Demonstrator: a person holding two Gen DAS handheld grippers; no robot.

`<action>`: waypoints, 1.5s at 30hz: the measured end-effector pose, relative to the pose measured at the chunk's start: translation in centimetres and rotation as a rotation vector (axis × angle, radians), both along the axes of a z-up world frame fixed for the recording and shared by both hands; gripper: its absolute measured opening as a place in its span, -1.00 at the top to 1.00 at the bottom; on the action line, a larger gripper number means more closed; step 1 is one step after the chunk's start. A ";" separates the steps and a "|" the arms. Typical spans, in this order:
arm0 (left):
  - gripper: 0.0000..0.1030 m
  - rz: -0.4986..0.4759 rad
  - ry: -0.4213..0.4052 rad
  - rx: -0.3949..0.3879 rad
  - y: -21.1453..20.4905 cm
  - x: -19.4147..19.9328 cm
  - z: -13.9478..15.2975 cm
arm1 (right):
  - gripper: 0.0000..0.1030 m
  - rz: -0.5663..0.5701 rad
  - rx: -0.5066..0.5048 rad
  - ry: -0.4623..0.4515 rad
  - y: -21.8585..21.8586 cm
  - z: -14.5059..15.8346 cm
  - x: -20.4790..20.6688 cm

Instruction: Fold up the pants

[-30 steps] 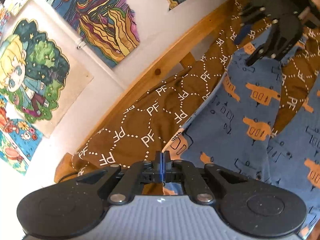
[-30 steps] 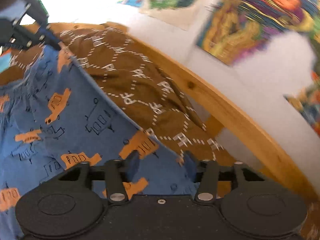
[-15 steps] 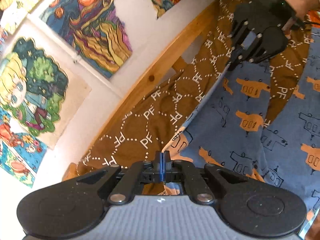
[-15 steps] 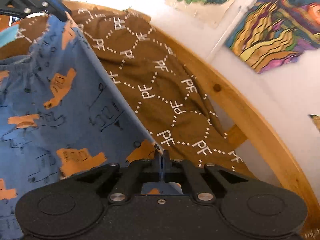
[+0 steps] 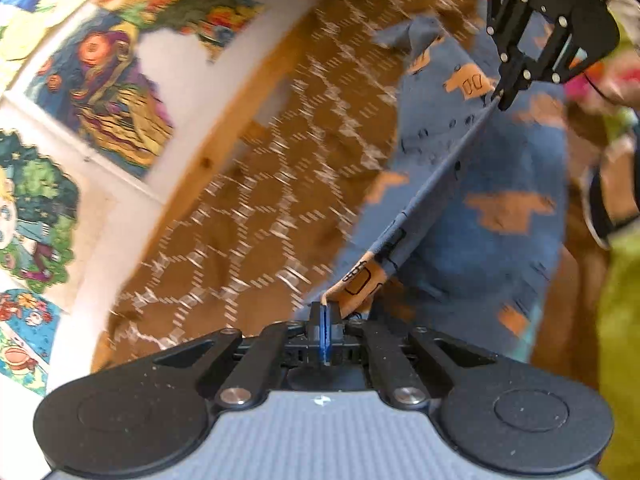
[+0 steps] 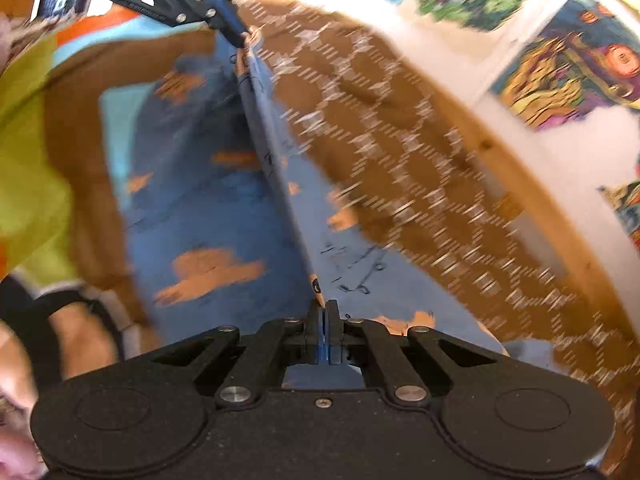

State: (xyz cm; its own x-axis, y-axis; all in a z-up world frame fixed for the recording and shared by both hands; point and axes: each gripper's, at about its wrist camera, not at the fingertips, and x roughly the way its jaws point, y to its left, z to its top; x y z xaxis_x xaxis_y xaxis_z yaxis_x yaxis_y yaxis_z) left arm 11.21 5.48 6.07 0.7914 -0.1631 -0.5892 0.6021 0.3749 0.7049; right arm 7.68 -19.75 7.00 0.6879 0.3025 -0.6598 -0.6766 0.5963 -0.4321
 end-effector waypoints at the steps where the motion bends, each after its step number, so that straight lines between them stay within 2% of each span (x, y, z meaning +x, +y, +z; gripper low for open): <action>1: 1.00 0.007 0.008 0.014 0.0 -0.3 -0.9 | 1.00 -0.010 0.016 0.027 0.2 -0.9 -0.6; 3: 1.00 0.014 0.014 0.043 0.2 -0.9 -2.5 | 1.00 -0.031 0.058 0.078 0.6 -2.5 -1.3; 6: 1.00 0.031 0.016 0.075 0.4 -1.5 -3.9 | 1.00 -0.055 0.078 0.088 1.1 -4.0 -2.0; 12: 1.00 0.018 0.005 0.124 0.6 -2.4 -4.1 | 1.00 -0.071 0.123 0.083 0.9 -3.9 -2.0; 20: 1.00 -0.027 -0.064 0.199 0.7 -3.8 -3.2 | 1.00 -0.026 0.105 0.072 1.1 -3.4 -2.8; 23: 1.00 -0.026 -0.016 0.240 0.9 -3.6 -4.1 | 1.00 -0.014 0.089 0.083 1.6 -3.6 -3.2; 25: 1.00 -0.002 0.035 0.235 1.1 -3.3 -4.7 | 1.00 -0.009 0.079 0.098 1.8 -4.0 -3.2; 28: 0.99 0.038 0.094 0.195 1.4 -2.8 -4.9 | 1.00 -0.006 0.064 0.102 2.1 -4.5 -3.4; 35: 0.81 0.130 0.144 0.128 2.3 -2.1 -3.3 | 1.00 -0.010 0.076 0.100 1.9 -4.3 -3.3; 37: 0.75 0.177 0.183 0.048 2.4 -1.9 -2.3 | 1.00 -0.007 0.074 0.097 2.0 -4.3 -3.3; 41: 0.55 0.238 0.260 -0.171 2.6 -1.6 0.4 | 0.92 -0.016 0.089 0.110 1.7 -4.4 -3.2; 45: 0.54 0.357 0.294 -0.321 2.6 1.0 0.7 | 0.88 -0.024 0.094 0.108 1.8 -4.5 -3.2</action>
State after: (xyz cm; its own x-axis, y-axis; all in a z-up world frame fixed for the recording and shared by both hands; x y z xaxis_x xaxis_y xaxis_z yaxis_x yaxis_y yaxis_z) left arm 12.16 8.13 6.81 0.6403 -0.1232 -0.7582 0.5526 0.7594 0.3433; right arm 4.53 -17.94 2.45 0.6220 0.3510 -0.7000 -0.7015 0.6469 -0.2990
